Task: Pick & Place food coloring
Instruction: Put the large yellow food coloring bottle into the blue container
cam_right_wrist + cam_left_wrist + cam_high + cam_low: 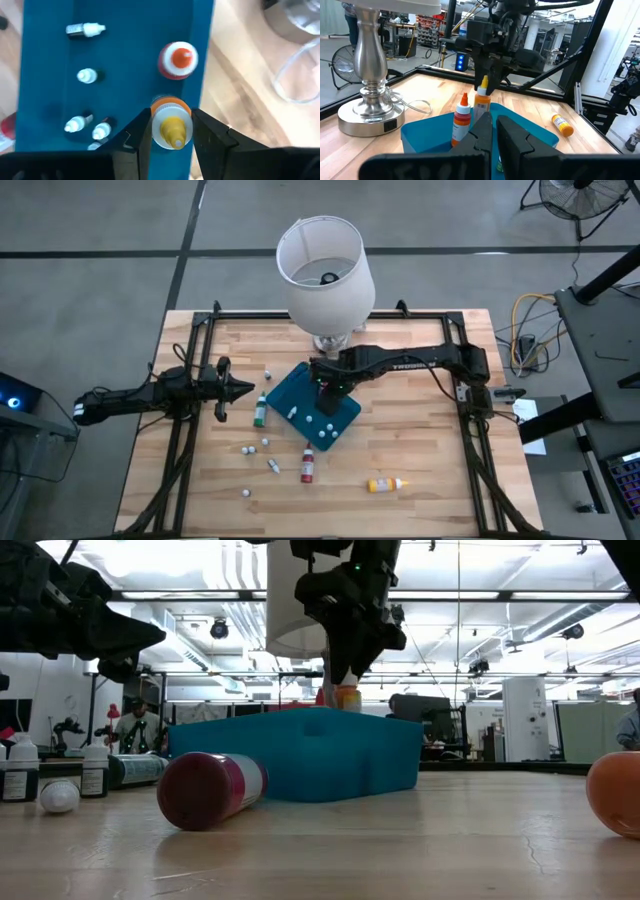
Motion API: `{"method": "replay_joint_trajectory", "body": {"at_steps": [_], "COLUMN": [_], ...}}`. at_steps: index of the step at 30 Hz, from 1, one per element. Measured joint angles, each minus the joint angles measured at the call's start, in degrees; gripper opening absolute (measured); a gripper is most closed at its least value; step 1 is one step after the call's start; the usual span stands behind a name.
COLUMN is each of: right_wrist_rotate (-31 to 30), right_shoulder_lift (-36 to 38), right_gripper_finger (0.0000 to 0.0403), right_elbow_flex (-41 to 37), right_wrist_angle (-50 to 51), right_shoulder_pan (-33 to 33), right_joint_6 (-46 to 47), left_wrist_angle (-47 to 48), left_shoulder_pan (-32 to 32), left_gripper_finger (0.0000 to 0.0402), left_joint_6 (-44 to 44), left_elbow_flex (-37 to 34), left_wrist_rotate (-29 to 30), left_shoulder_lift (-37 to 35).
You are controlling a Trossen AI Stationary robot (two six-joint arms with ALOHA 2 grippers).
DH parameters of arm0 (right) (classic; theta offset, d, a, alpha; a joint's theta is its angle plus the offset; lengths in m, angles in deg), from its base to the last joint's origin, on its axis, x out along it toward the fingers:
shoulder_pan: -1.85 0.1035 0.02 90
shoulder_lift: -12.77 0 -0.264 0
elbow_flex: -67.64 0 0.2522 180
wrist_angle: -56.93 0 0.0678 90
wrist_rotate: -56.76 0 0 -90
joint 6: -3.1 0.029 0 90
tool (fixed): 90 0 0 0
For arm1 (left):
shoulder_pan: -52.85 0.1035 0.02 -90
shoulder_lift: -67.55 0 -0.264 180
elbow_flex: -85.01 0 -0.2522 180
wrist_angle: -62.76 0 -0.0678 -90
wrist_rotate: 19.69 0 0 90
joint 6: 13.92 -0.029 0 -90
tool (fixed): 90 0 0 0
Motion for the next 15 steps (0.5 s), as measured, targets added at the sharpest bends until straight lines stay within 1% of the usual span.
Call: {"method": "replay_joint_trajectory", "body": {"at_steps": [7, 15], "right_wrist_rotate": [-0.9, -0.8], "right_shoulder_lift": [3.2, 4.4], "right_gripper_finger": [0.0107, 0.0107], "right_elbow_flex": [-5.5, -10.8], "right_wrist_angle": [-5.1, -10.1], "right_shoulder_pan": [0.0, 0.5], "right_joint_6": [1.6, 2.7], "left_wrist_angle": [0.0, 0.0], "left_shoulder_pan": [0.0, 0.0], "left_gripper_finger": [0.0000, 0.0000], "left_joint_6": [0.0, 0.0], "left_elbow_flex": [0.0, 0.0], "left_wrist_rotate": [0.0, 0.0], "left_shoulder_lift": [0.0, 0.0]}}
